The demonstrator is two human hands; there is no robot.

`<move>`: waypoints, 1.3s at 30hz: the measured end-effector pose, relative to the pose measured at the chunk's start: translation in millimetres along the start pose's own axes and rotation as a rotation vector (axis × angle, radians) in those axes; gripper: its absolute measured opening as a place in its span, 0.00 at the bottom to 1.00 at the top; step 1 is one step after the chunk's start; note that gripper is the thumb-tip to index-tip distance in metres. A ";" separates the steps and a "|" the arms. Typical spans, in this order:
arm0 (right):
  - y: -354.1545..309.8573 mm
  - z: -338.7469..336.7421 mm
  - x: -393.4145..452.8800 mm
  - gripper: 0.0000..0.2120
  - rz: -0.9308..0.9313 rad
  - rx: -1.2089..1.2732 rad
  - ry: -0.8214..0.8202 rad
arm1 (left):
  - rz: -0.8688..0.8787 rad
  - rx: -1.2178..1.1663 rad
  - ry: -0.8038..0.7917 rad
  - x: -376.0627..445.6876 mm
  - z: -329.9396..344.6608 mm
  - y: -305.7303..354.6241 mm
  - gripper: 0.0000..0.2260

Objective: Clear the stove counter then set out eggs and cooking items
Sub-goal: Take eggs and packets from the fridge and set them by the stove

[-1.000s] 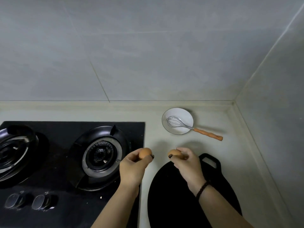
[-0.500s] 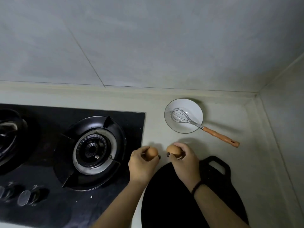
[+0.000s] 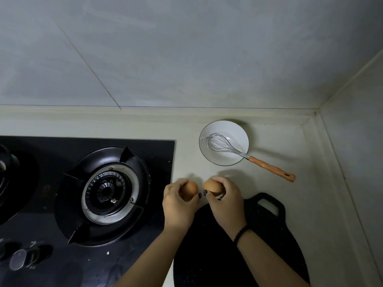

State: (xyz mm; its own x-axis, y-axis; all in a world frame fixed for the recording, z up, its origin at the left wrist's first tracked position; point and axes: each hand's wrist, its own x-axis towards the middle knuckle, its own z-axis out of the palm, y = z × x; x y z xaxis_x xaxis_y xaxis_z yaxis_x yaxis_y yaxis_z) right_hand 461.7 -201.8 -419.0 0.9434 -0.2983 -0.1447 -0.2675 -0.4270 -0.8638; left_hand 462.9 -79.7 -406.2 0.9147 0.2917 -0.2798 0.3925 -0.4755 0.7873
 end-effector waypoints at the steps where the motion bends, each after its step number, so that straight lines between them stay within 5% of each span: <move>1: 0.0 -0.2 -0.1 0.17 -0.005 -0.004 0.001 | 0.002 0.006 0.000 -0.1 0.2 0.4 0.21; 15: -4.6 -29.7 -2.9 0.14 0.077 0.078 -0.026 | -0.038 -0.106 0.032 -7.8 -9.8 5.2 0.18; 22: -24.4 -34.7 -20.1 0.11 0.005 0.157 -0.025 | -0.090 -0.290 0.090 -25.3 -46.1 9.5 0.09; 27: -49.0 -28.8 -38.4 0.12 -0.067 0.168 -0.075 | -0.129 -0.425 0.131 -52.7 -83.8 5.9 0.11; 39: -137.8 14.1 -151.7 0.13 -0.275 0.176 -0.524 | -0.159 -0.577 0.446 -169.2 -211.7 -16.5 0.12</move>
State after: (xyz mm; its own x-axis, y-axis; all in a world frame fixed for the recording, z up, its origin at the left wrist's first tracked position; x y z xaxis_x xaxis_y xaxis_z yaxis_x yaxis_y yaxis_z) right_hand 358.2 -85.7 -284.9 0.9559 0.2812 -0.0852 -0.0069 -0.2684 -0.9633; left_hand 281.2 54.5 -255.6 0.6773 0.6878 -0.2612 0.2912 0.0754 0.9537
